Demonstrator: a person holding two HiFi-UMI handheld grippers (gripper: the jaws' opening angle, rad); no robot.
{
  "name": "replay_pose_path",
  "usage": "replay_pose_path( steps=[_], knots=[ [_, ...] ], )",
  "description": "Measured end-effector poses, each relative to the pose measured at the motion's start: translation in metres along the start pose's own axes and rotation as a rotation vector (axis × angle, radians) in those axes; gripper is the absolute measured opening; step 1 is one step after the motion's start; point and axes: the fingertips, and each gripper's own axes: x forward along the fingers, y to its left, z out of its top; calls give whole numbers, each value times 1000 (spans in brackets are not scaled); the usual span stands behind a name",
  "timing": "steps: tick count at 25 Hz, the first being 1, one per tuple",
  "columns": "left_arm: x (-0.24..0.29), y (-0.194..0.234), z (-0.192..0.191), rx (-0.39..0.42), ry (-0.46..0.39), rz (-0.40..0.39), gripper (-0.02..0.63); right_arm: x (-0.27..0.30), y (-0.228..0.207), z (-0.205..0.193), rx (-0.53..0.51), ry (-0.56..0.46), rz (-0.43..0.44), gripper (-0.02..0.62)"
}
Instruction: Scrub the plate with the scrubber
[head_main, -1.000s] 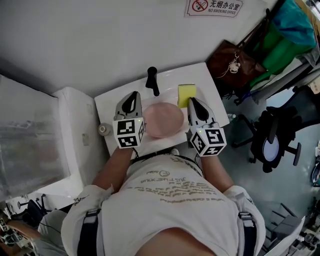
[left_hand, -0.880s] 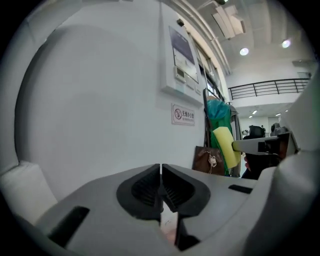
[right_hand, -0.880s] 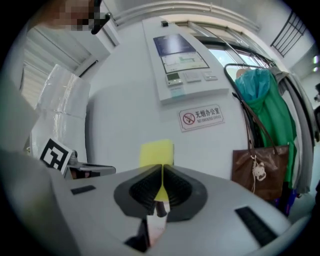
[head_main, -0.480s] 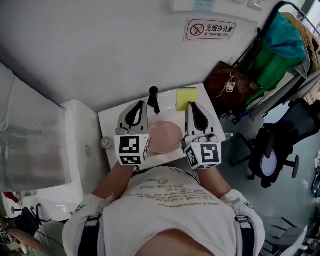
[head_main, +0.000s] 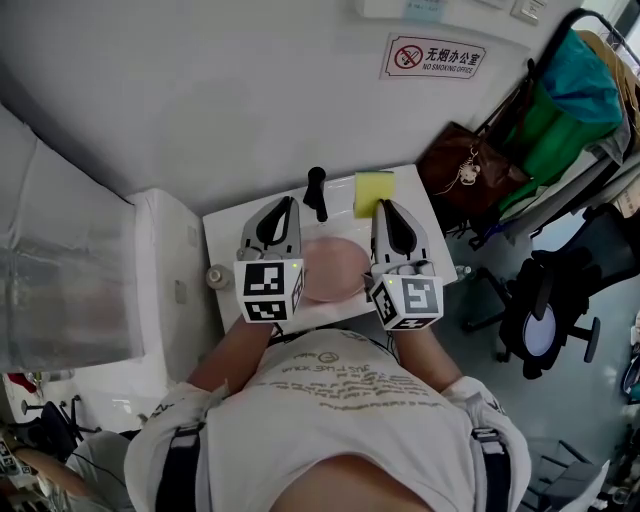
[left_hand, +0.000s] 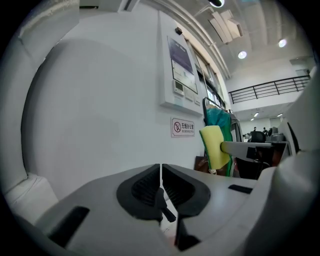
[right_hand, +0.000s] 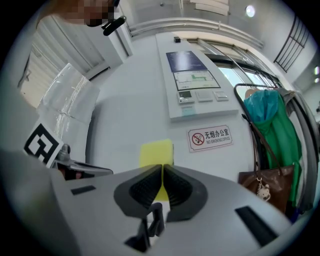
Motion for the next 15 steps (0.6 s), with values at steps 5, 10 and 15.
replay_pose_path(
  steps=[5, 10, 15],
  knots=[
    [5, -2, -9, 16, 43, -2, 26, 1, -2, -8, 11, 20, -1, 35],
    [10, -4, -11, 22, 56, -1, 23, 3, -4, -11, 10, 28, 3, 35],
    [11, -7, -13, 11, 57, -2, 23, 2, -8, -15, 11, 40, 7, 35]
  ],
)
